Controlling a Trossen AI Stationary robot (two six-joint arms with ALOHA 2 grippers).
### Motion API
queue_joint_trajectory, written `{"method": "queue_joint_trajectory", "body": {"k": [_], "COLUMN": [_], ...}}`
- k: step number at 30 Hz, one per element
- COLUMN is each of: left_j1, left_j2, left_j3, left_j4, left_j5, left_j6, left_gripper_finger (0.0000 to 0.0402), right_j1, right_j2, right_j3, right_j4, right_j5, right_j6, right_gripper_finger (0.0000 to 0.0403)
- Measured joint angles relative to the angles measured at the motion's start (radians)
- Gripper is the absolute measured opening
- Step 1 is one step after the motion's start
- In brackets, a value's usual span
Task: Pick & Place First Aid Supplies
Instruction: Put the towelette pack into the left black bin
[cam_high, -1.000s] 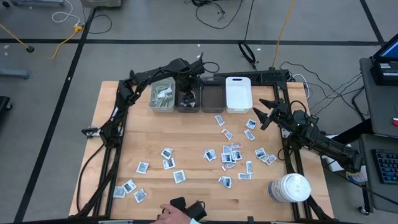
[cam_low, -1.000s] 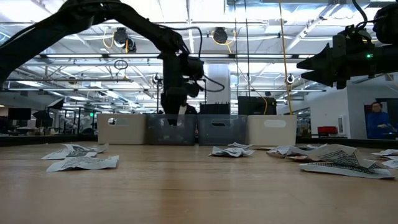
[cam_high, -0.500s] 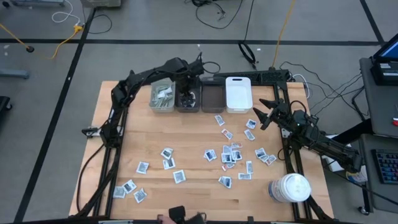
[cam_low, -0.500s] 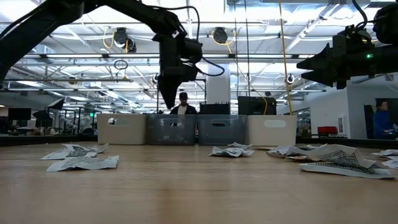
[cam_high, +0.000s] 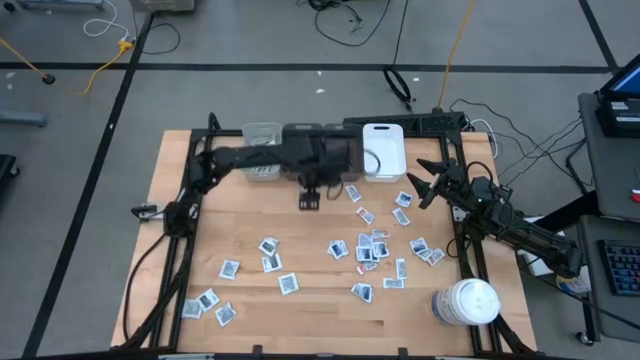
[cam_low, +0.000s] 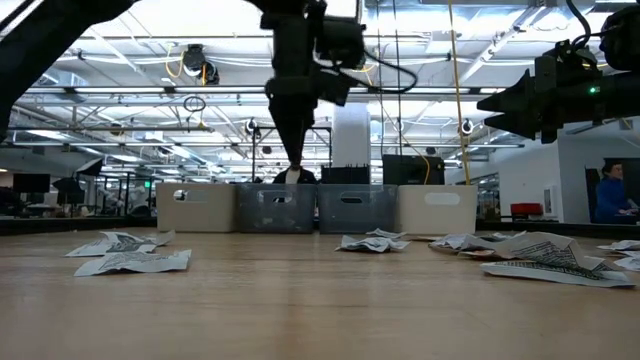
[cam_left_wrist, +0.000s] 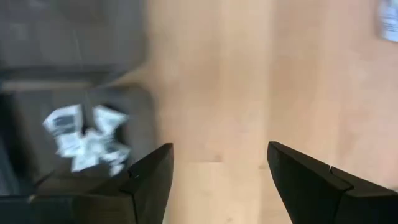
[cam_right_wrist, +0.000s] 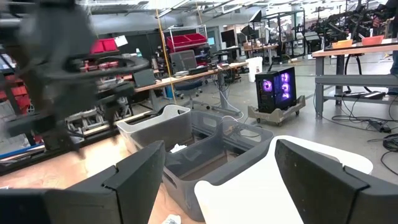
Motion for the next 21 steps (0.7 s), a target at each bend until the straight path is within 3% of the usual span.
{"method": "queue_joint_trajectory", "body": {"k": [9, 18, 21], "left_j1": [-0.213, -0.407, -0.469], "left_j2": [0.0, 0.0, 0.0], "left_j3": [0.0, 0.0, 0.0], "left_j4": [-0.055, -0.06, -0.06], "left_j5": [0.0, 0.002, 0.044], "left_j6": [-0.014, -0.141, -0.177], "left_gripper_finger": [0.0262, 0.0258, 0.0256], "right_j1": [0.0, 0.0, 0.0], "right_j2": [0.0, 0.0, 0.0], "right_j3": [0.0, 0.0, 0.0], "right_j4": [0.0, 0.0, 0.0], "right_j5": [0.0, 0.0, 0.0], "right_j6": [0.0, 0.0, 0.0], "right_gripper_finger": [0.0297, 0.0297, 0.0297]}}
